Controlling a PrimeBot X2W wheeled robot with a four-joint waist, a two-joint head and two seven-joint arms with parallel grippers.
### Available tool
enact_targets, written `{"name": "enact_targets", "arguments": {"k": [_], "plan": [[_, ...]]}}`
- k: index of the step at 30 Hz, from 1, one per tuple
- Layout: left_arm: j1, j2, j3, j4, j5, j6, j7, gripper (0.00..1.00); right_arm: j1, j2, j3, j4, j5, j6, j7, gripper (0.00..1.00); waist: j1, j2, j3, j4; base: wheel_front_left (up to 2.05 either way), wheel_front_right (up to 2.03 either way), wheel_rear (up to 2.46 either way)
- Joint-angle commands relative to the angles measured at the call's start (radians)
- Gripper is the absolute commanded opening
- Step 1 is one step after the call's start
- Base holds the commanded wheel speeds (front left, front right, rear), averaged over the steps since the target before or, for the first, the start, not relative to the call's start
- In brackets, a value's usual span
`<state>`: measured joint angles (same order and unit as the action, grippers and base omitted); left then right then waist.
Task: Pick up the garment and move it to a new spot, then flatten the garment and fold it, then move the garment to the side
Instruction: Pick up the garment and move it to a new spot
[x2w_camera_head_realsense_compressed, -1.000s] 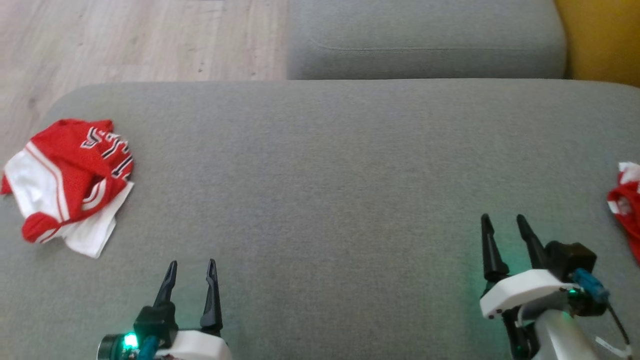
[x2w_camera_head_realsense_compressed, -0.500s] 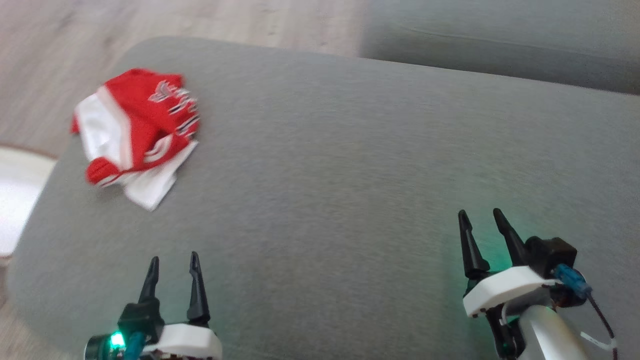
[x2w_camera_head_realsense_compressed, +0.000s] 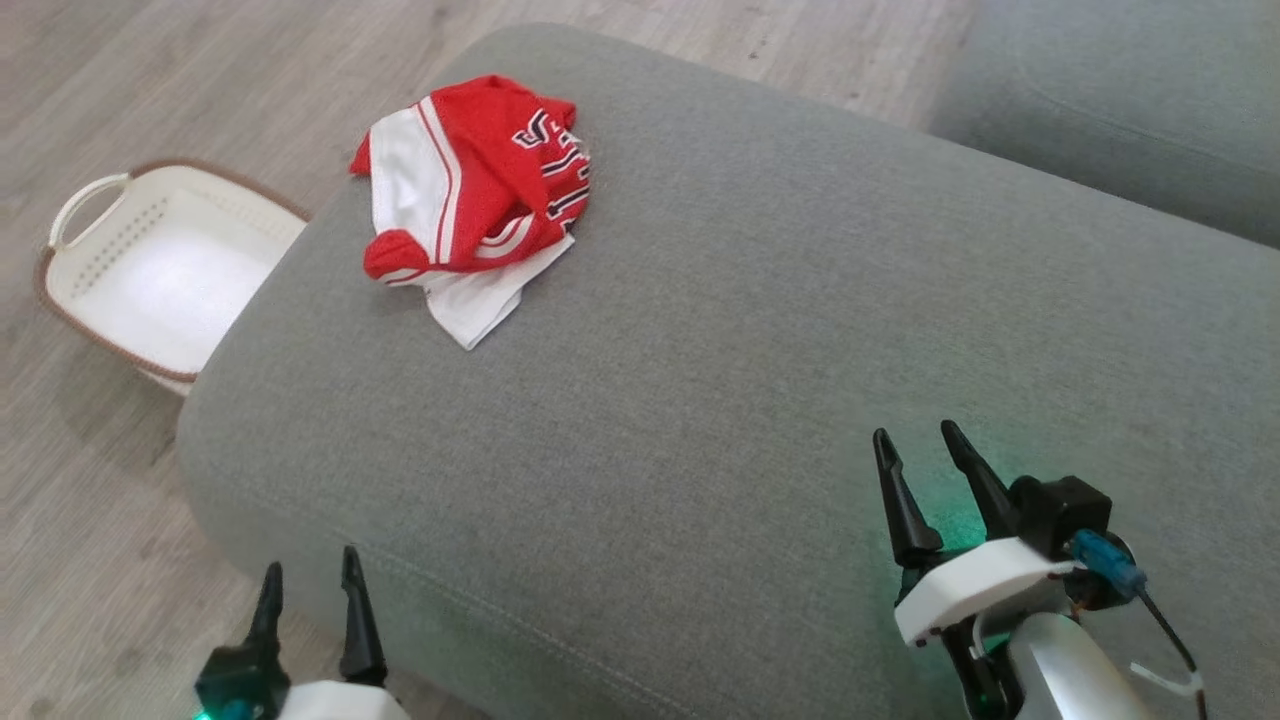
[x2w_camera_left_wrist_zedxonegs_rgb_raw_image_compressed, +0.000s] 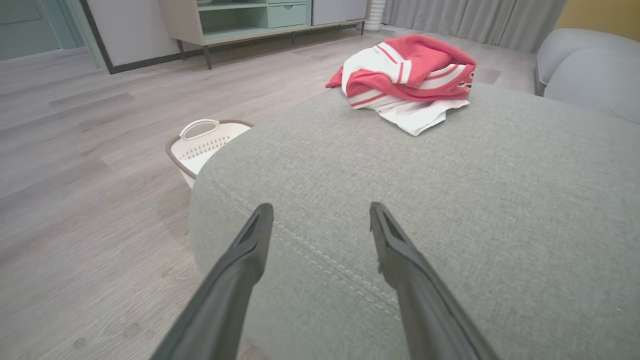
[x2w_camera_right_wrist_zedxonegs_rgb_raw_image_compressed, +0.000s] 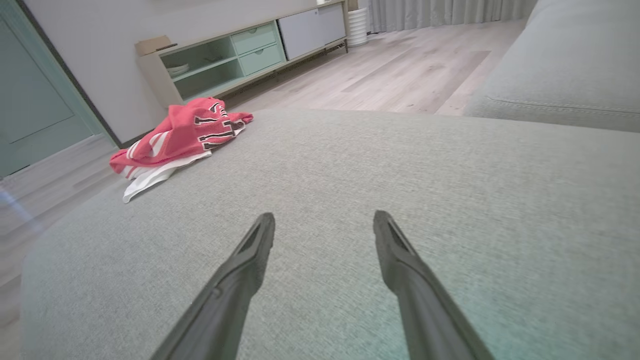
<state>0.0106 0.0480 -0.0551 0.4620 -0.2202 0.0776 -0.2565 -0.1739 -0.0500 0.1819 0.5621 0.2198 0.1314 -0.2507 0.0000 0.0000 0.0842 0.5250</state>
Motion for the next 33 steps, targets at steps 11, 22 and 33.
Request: {"name": "enact_targets", "arguments": {"k": [11,22,33], "plan": [[-0.161,0.021,0.163,-0.035,-0.033,-0.131,-0.005,1.00,-0.074,0.000,0.050,-0.073,-0.040,-0.001,-0.011,1.00,0.0000,0.0000,0.123,-0.065,0.00,0.00,0.00],[-0.475,0.152,0.218,0.037,0.022,-0.199,-0.005,1.00,-0.144,0.000,0.049,-0.179,-0.104,-0.001,-0.006,1.00,0.0000,0.0000,0.295,-0.177,0.00,0.00,0.00],[-0.700,0.242,0.218,0.306,-0.010,-0.207,-0.005,1.00,-0.156,-0.013,0.042,-0.318,-0.125,-0.001,0.043,1.00,0.0000,0.0000,0.419,-0.273,0.00,0.00,0.00]]}}
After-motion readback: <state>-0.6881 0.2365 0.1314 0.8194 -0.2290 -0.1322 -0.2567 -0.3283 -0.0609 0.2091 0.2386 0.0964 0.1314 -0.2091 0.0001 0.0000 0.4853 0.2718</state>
